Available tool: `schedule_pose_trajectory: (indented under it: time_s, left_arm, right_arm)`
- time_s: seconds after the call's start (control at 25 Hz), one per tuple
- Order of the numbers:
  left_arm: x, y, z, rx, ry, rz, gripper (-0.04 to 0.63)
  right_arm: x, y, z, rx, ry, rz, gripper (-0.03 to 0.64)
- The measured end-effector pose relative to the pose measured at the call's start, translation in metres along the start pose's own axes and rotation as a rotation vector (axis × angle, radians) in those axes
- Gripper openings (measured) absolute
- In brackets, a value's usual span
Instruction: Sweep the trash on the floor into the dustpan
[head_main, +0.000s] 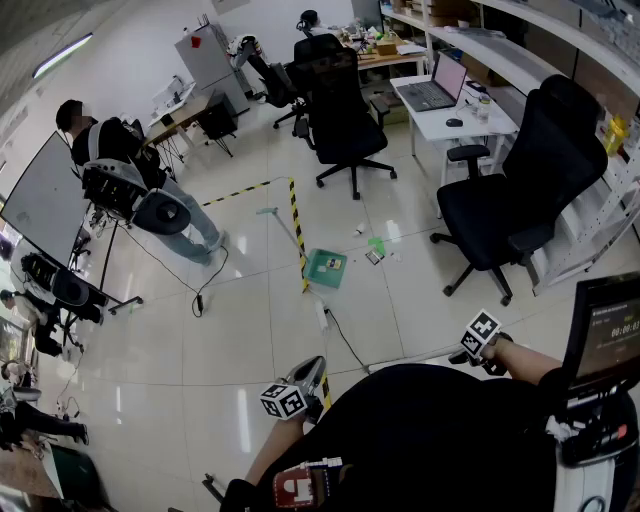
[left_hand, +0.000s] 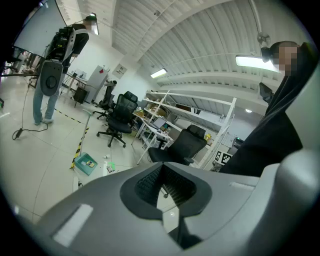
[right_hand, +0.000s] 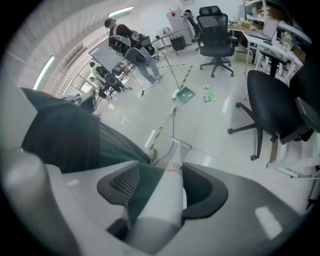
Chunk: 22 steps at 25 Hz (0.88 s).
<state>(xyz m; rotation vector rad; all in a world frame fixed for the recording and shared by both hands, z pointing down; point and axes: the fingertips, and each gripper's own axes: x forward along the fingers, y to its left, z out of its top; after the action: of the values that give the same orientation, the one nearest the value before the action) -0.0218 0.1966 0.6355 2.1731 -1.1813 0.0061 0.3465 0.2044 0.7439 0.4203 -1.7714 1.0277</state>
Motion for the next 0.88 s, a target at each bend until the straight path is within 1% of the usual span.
schedule_pose_trajectory:
  time_s: [0.12,0.24,0.44,0.52,0.64,0.76,0.88]
  left_arm:
    - [0.016,-0.016,0.003,0.007,-0.010,-0.003,0.002]
    - [0.030,-0.025,0.002,-0.005,-0.019,-0.008,0.002]
    - [0.046,-0.017,-0.002,-0.007,0.014,-0.022,0.002]
    - [0.052,-0.003,0.003,-0.010,0.012,-0.029,0.002]
    - [0.056,0.030,0.023,-0.007,-0.001,-0.046,0.002]
    - [0.063,0.076,0.051,0.019,-0.010,-0.079,0.002]
    - [0.069,0.129,0.075,0.043,0.018,-0.115,0.002]
  right_arm:
    - [-0.018,-0.017,0.009,0.054,-0.044,0.040,0.264]
    - [-0.031,-0.031,0.020,0.100,-0.088,0.083,0.264]
    - [-0.036,-0.043,0.049,0.169,-0.150,0.137,0.264]
    - [-0.036,-0.046,0.064,0.202,-0.162,0.142,0.264]
    - [-0.033,-0.044,0.096,0.240,-0.173,0.126,0.264]
    - [-0.032,-0.046,0.142,0.261,-0.178,0.076,0.262]
    - [-0.032,-0.052,0.196,0.301,-0.184,0.013,0.262]
